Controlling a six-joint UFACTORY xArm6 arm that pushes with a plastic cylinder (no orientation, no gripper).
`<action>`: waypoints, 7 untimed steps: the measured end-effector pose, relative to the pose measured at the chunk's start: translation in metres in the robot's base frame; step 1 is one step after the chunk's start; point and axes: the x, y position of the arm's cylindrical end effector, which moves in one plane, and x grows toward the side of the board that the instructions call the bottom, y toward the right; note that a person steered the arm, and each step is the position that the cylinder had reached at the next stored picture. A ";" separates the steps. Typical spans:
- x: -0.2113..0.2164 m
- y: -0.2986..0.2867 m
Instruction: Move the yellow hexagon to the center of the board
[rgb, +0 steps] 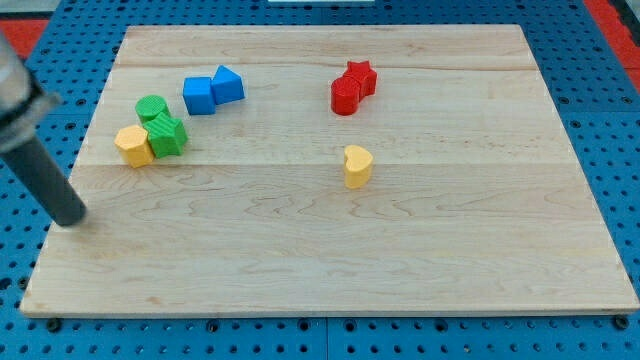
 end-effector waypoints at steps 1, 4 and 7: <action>-0.065 -0.002; -0.086 0.098; 0.002 0.077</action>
